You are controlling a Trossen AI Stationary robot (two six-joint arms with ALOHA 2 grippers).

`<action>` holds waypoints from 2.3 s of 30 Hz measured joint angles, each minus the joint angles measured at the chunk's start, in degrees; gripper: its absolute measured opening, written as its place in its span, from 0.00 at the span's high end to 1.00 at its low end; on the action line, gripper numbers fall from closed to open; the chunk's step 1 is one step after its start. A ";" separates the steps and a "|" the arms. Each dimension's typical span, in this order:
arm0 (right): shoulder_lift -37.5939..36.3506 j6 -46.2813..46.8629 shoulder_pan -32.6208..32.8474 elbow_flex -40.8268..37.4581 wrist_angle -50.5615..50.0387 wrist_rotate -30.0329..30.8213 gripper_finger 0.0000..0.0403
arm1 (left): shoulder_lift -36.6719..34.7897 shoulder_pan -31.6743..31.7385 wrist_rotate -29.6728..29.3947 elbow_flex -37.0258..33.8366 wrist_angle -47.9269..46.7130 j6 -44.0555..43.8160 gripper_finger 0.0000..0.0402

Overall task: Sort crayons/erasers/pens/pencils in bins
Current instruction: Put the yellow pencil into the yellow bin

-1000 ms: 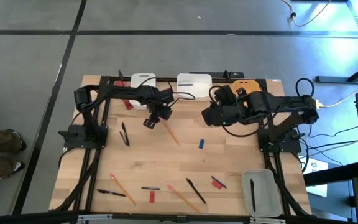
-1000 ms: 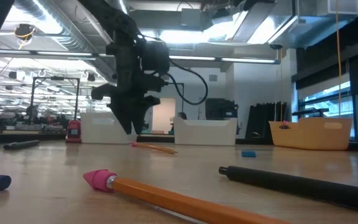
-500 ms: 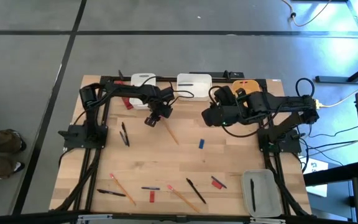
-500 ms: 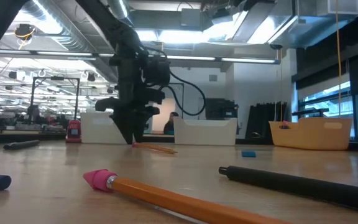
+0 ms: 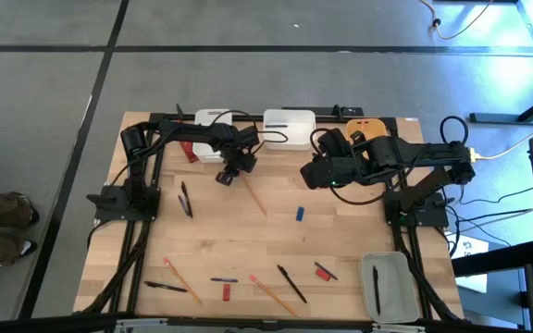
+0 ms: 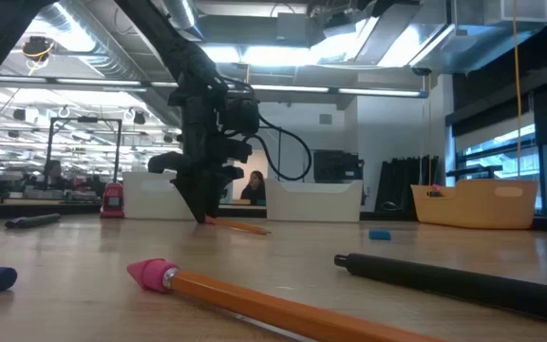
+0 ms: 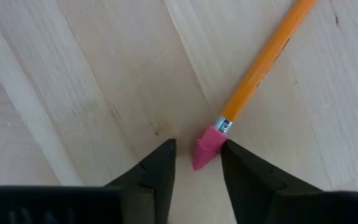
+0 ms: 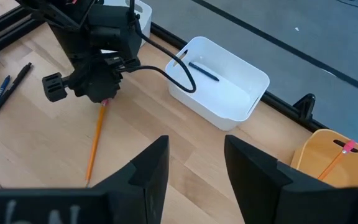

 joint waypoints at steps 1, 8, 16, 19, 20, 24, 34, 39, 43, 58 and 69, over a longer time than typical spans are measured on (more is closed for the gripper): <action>0.00 0.00 0.00 0.00 0.00 0.00 0.61 | 0.04 0.02 0.03 0.00 0.05 0.00 0.73; 0.00 0.14 0.02 0.00 0.00 -0.02 0.61 | 0.14 0.25 -0.01 -0.07 0.25 0.00 0.89; 0.00 -5.34 0.02 0.00 0.25 -7.08 0.61 | 0.16 0.25 0.05 -0.11 0.15 0.00 0.99; 0.00 -8.39 0.02 -0.02 2.11 -9.41 0.61 | 0.16 0.25 0.11 -0.13 0.14 0.00 0.99; 0.00 -9.72 0.02 -0.02 2.91 -10.38 0.61 | 0.16 0.25 0.11 -0.15 0.14 0.00 0.99; 0.00 -15.76 0.00 -0.02 8.07 -15.70 0.61 | 0.16 0.25 0.14 -0.15 0.12 -0.01 1.00; 0.00 -21.71 -0.02 -0.02 13.64 -21.97 0.61 | -0.08 0.22 0.50 0.49 -1.23 -1.64 1.00; -0.14 -21.81 -0.04 -0.02 13.17 -21.97 0.61 | -2.00 -0.06 1.72 0.15 -3.41 -1.74 1.00; -1.15 -21.77 -0.02 -0.04 13.05 -21.97 0.61 | -3.65 -0.40 1.81 0.21 -5.44 -1.84 1.00; -4.44 -28.32 -0.02 -0.02 12.70 -28.41 0.61 | -8.97 -2.99 0.61 1.67 -6.42 -11.88 1.00; -4.37 -36.60 -0.07 -0.02 12.10 -28.94 0.61 | -11.48 -3.95 -5.99 13.79 -7.25 -19.64 1.00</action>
